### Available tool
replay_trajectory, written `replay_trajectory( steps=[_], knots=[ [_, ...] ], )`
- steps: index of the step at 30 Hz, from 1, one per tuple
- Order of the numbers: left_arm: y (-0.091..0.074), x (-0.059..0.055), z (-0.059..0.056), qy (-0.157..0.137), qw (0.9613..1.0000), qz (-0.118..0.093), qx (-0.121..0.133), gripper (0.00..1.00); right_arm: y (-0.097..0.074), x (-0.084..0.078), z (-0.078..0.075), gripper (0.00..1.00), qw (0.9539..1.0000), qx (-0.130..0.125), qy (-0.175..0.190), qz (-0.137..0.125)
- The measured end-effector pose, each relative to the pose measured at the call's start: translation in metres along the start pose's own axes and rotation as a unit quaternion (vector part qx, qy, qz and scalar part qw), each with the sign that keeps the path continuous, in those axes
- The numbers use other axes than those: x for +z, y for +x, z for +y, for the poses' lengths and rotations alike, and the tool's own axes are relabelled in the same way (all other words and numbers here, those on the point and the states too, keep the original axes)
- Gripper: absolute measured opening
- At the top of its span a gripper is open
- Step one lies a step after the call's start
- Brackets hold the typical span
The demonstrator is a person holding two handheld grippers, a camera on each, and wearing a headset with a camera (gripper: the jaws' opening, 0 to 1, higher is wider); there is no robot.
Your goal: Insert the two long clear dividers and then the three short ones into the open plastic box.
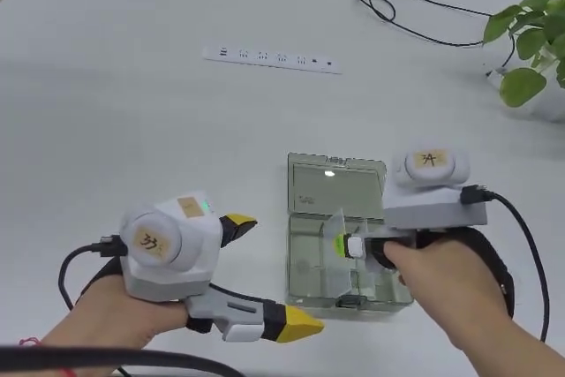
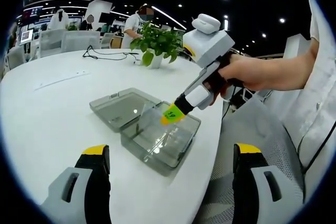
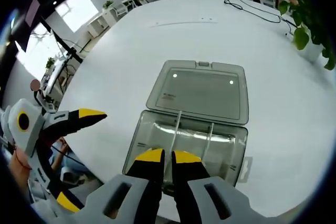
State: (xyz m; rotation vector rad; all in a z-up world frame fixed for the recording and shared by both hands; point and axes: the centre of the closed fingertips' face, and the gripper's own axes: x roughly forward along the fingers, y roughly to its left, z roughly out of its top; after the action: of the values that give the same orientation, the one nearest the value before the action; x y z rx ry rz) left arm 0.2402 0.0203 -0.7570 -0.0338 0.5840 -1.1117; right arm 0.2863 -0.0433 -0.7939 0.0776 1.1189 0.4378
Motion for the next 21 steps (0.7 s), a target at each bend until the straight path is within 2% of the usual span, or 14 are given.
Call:
replay_trajectory(
  steps=[7, 10, 12, 21],
  knots=[
    [-0.001, -0.003, 0.001, 0.005, 1.0, 0.006, -0.001, 1.0, 0.005, -0.001, 0.005, 0.07, 0.9994, 0.003, -0.033, 0.002],
    [-0.001, -0.004, 0.001, 0.01, 0.9999, 0.009, -0.002, 1.0, 0.007, 0.0, 0.008, 0.07, 0.9992, 0.016, -0.035, 0.004],
    [-0.001, -0.004, 0.002, 0.013, 0.9999, 0.011, -0.002, 1.0, 0.012, -0.003, 0.009, 0.08, 0.9984, 0.022, -0.052, 0.006],
    [-0.003, -0.009, 0.008, 0.037, 0.9991, 0.022, 0.004, 1.0, 0.021, -0.006, 0.008, 0.1, 0.9978, 0.051, -0.04, 0.014]
  ],
)
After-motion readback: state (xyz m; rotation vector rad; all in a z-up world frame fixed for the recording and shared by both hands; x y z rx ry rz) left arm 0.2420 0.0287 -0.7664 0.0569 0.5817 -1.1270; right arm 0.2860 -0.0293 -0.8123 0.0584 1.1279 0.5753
